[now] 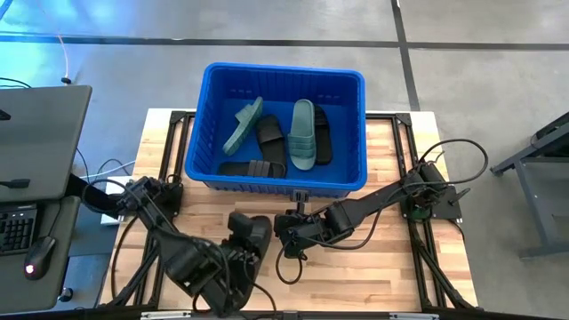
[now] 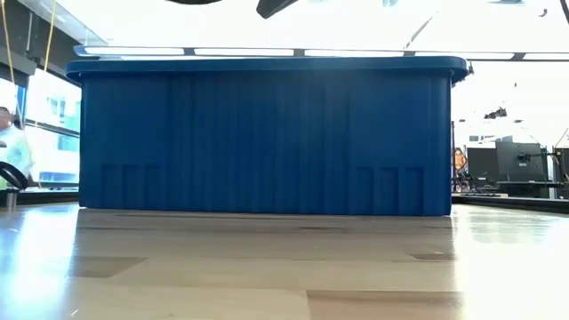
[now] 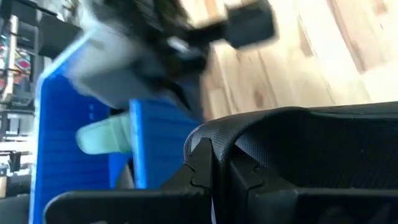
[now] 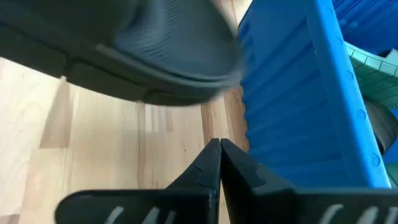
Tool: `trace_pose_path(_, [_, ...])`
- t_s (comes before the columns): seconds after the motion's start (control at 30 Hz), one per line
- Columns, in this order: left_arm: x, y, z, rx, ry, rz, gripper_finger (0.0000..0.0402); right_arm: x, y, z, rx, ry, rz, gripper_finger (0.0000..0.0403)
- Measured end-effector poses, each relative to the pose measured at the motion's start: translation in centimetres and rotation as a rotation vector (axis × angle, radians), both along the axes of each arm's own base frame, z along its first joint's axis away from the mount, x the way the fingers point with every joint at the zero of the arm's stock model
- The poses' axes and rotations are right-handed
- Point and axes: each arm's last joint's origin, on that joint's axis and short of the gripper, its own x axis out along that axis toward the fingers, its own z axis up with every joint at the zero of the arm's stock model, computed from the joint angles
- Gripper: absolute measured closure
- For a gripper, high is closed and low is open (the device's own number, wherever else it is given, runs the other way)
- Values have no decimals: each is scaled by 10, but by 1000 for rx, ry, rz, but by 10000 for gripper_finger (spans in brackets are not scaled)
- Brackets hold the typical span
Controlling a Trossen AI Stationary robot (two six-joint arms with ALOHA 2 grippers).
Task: Pick and place slides into bin
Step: Put the black slide into the blue container
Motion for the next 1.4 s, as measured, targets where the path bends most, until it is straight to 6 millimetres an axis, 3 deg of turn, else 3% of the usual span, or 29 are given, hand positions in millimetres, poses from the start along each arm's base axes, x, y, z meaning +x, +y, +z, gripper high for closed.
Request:
trace_pose_path(0.23, [-3, 10, 43, 13, -109, -43, 400, 0, 0, 0, 0, -2, 0, 402])
trace_pose_path(0.53, [-13, 30, 68, 75, -191, -29, 401, 1, 0, 4, 16, -41, -17, 402])
trace_pose_path(0.8, [0, 60, 68, 96, -179, 69, 401, 3, 0, 3, 182, -119, -191, 402])
trace_pose_path(0.97, [15, 94, 69, 104, -183, 181, 401, 4, 3, 2, 359, -179, -336, 402])
trace_pose_path(1.1, [23, 116, 66, 3, -148, 227, 401, 4, 2, 2, 399, -190, -388, 402])
trace_pose_path(1.4, [34, 119, 56, 45, -92, 220, 401, 2, 3, -2, 448, -171, -436, 402])
